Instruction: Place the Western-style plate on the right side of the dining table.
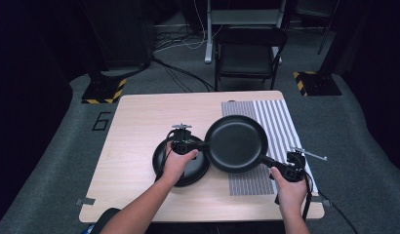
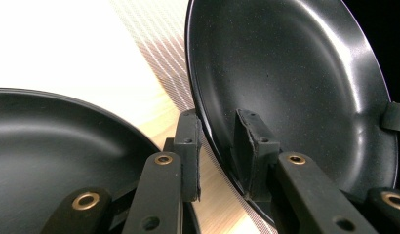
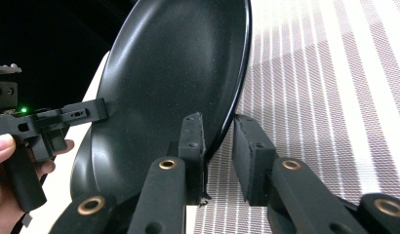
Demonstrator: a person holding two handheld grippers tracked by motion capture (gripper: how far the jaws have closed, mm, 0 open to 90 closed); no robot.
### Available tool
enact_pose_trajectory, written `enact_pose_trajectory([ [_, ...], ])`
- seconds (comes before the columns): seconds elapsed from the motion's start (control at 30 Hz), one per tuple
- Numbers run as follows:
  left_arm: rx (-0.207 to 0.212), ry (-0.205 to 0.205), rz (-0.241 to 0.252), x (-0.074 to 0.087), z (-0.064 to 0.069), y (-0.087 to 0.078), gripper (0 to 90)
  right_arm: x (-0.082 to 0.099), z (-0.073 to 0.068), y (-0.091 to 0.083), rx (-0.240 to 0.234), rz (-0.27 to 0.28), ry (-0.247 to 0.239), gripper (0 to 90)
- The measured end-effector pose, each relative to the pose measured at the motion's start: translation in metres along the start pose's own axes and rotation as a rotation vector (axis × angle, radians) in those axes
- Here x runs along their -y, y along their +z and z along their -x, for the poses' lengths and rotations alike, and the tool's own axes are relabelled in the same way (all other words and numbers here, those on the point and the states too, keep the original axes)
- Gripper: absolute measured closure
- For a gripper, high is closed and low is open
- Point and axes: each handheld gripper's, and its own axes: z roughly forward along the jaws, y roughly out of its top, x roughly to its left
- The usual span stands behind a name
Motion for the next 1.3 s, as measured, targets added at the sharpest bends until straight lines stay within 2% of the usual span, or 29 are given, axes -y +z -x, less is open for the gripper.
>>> enact_pose_trajectory([
  [0.3,0.02,-0.003,-0.022,-0.003,0.012,0.02,72.5,-0.001,0.015,-0.013,0.03,0.022,0.014,74.9],
  [0.47,0.028,0.005,-0.033,-0.003,0.015,0.027,72.6,0.0,0.021,-0.019,0.043,0.032,0.027,75.0],
  [0.63,0.038,0.007,-0.04,-0.004,0.018,0.033,72.6,0.0,0.024,-0.024,0.053,0.044,0.034,75.1],
  [0.73,0.045,-0.006,-0.031,-0.004,0.022,0.037,72.6,0.0,0.026,-0.026,0.061,0.05,0.04,75.2],
  [0.77,0.047,0.003,-0.034,-0.005,0.022,0.038,72.5,0.0,0.027,-0.027,0.061,0.055,0.038,75.3],
  [0.9,0.06,-0.01,-0.043,-0.003,0.025,0.044,72.5,0.001,0.03,-0.032,0.062,0.063,0.057,75.3],
  [1.1,0.067,-0.014,-0.058,-0.001,0.027,0.057,72.5,0.003,0.037,-0.035,0.099,0.071,0.054,75.5],
  [1.27,0.067,-0.017,-0.065,-0.002,0.028,0.064,72.6,0.003,0.042,-0.036,0.111,0.066,0.082,75.8],
  [1.3,0.068,-0.017,-0.072,-0.002,0.028,0.065,72.5,0.003,0.043,-0.036,0.11,0.072,0.071,75.8],
])
